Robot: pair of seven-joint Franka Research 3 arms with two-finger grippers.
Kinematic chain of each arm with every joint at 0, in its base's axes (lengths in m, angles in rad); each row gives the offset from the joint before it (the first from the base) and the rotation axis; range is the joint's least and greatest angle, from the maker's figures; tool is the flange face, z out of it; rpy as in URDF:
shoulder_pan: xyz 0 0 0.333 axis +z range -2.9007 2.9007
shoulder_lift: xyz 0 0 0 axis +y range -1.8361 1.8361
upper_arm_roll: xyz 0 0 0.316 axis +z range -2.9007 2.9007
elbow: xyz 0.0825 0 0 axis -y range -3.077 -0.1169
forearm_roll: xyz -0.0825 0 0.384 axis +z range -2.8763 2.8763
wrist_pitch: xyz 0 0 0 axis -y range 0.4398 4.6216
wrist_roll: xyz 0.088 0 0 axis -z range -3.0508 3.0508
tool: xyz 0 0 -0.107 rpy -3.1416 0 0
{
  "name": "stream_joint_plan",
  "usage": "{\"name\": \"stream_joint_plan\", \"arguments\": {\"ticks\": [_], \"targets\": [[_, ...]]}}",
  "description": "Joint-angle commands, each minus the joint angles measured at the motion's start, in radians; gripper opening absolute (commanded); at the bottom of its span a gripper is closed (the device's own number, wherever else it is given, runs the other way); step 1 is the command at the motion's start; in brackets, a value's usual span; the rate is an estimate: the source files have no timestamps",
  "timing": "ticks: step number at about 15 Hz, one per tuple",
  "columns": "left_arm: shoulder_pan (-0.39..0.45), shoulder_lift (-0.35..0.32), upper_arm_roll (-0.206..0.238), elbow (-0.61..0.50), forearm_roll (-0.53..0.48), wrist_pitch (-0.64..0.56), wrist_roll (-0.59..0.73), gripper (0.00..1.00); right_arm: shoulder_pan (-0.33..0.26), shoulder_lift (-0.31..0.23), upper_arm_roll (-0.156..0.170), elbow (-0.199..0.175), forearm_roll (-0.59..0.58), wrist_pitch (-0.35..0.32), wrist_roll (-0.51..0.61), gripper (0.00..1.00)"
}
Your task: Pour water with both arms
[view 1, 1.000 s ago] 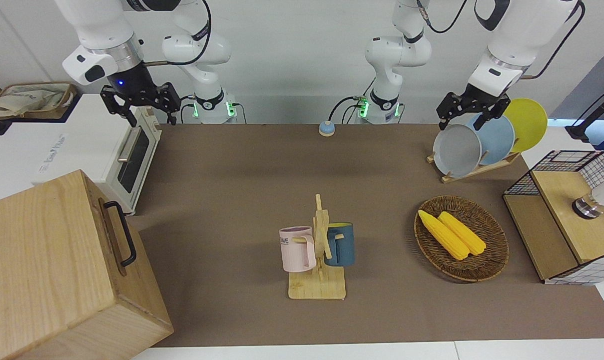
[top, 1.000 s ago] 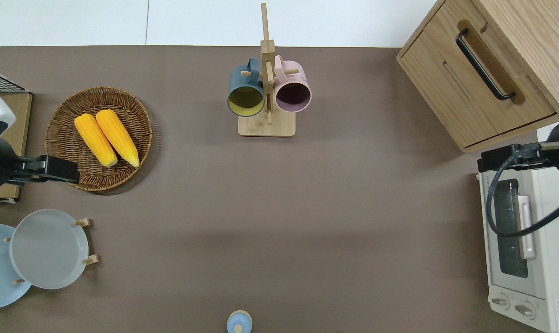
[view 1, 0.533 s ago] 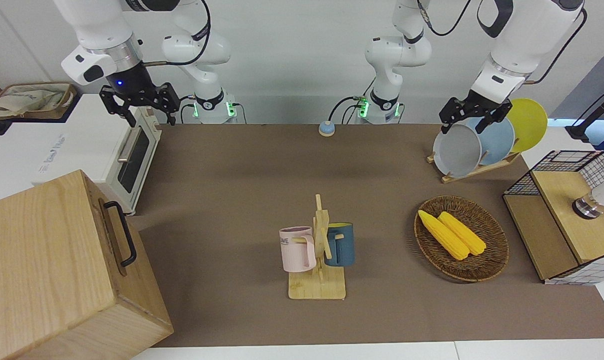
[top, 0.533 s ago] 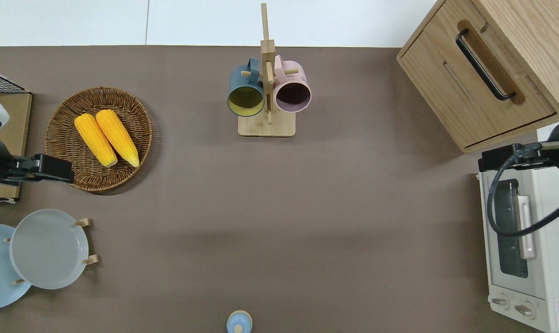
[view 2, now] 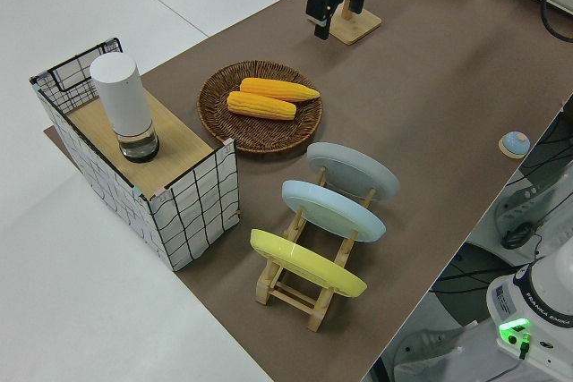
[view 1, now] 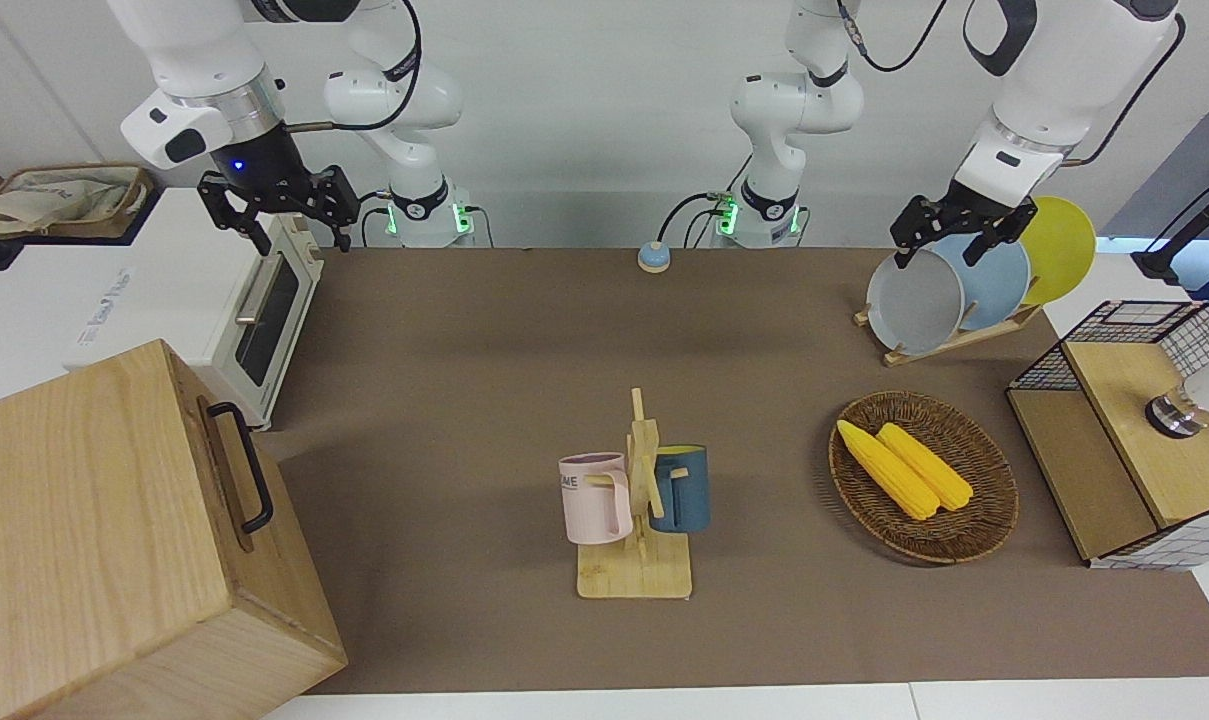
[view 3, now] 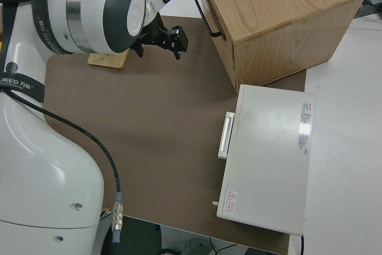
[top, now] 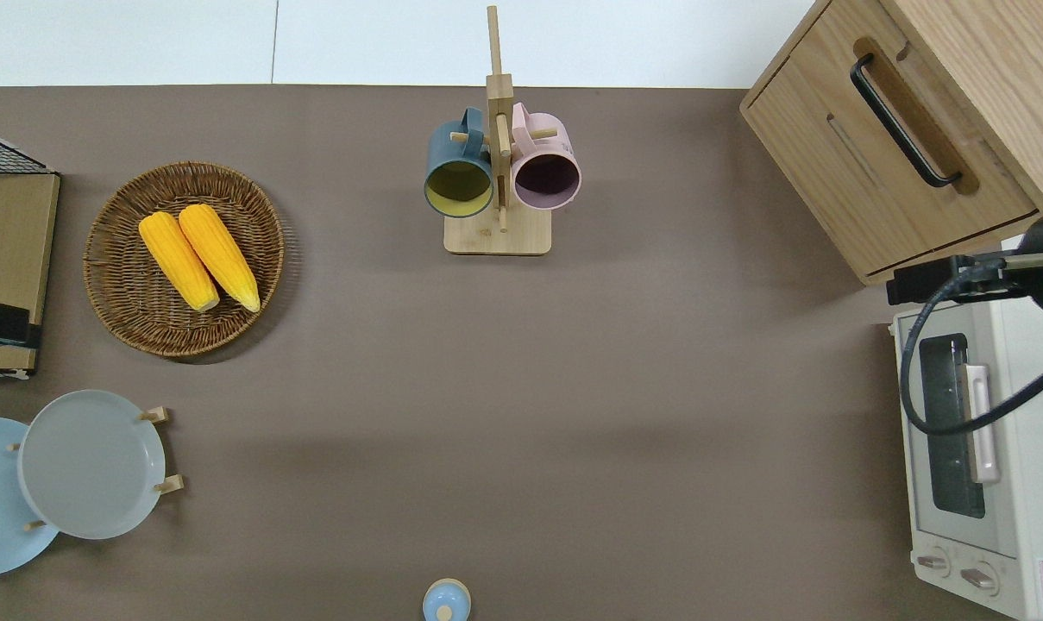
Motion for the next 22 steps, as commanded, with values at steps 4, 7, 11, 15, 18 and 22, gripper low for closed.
{"name": "stream_joint_plan", "arguments": {"ticks": [4, 7, 11, 15, 18, 22], "targets": [[0.0, 0.037, 0.205, 0.01, 0.003, 0.11, 0.282, 1.0, -0.006, 0.091, 0.129, -0.028, 0.027, 0.142, 0.037, 0.99], [0.006, 0.04, 0.26, 0.01, 0.002, 0.15, 0.375, 0.99, -0.001, 0.149, 0.186, -0.037, 0.024, 0.229, 0.08, 0.99], [0.063, 0.04, 0.266, 0.011, -0.046, 0.207, 0.429, 0.99, 0.009, 0.218, 0.266, -0.043, 0.013, 0.35, 0.16, 0.99], [0.137, 0.045, 0.266, 0.001, -0.144, 0.356, 0.471, 0.99, 0.086, 0.292, 0.269, -0.043, -0.025, 0.471, 0.228, 0.99], [0.174, 0.089, 0.266, -0.001, -0.194, 0.454, 0.544, 0.99, 0.109, 0.333, 0.269, -0.043, -0.045, 0.525, 0.237, 0.987], [0.253, 0.144, 0.262, -0.028, -0.413, 0.587, 0.664, 0.99, 0.132, 0.381, 0.273, -0.042, -0.169, 0.613, 0.238, 0.985]]}}
